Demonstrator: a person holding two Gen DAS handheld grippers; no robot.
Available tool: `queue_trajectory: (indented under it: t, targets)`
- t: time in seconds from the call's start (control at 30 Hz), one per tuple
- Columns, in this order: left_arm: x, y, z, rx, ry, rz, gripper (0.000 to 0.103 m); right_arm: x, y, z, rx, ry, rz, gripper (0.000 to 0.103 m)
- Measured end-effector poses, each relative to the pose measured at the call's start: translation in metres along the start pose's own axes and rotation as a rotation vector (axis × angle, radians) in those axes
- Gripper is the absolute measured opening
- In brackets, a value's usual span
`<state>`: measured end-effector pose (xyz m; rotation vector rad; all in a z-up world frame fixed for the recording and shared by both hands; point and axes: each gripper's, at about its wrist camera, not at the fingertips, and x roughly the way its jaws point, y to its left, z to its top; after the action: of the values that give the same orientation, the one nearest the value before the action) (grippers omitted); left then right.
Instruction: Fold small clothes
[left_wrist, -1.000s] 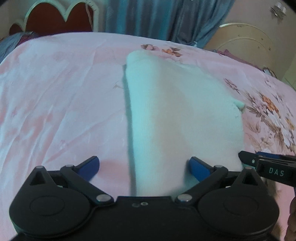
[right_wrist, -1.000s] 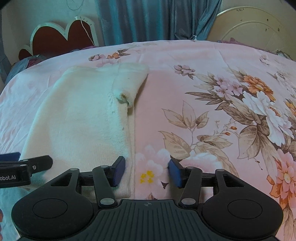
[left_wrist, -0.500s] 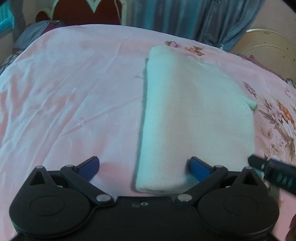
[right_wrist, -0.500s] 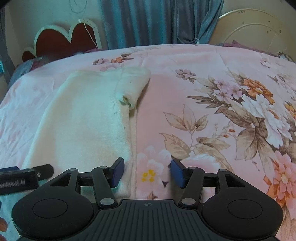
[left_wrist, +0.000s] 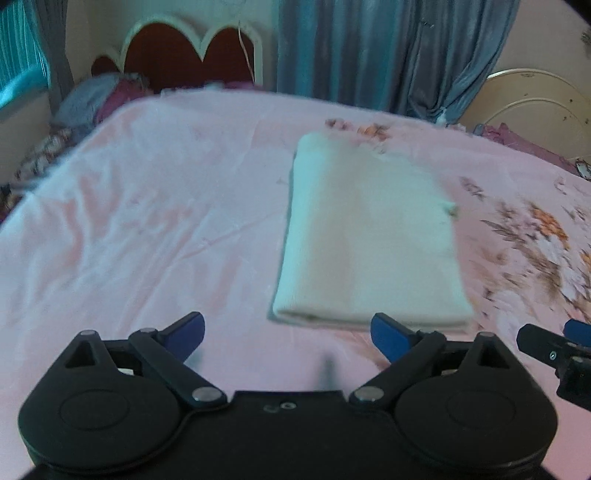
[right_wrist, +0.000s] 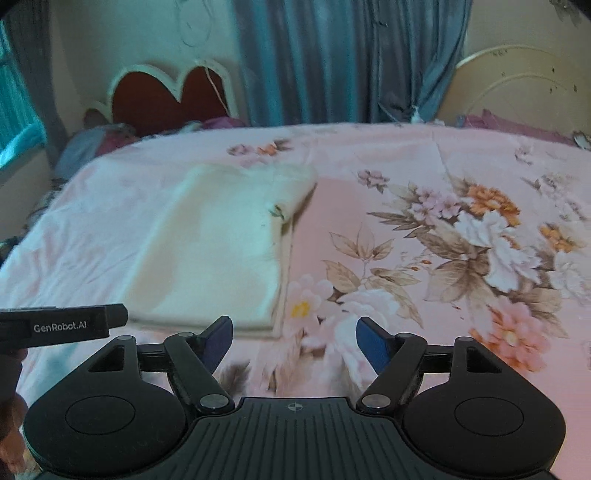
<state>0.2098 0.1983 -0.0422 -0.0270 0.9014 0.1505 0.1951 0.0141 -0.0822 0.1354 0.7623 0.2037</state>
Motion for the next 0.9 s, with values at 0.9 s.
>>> queue_trajectory:
  t: [0.9]
  targets:
    - [-0.230,0.002,-0.072,-0.001,-0.226,-0.004,0.102,-0.230,0.023,-0.056,-0.047,-0.311,0.013,0.101]
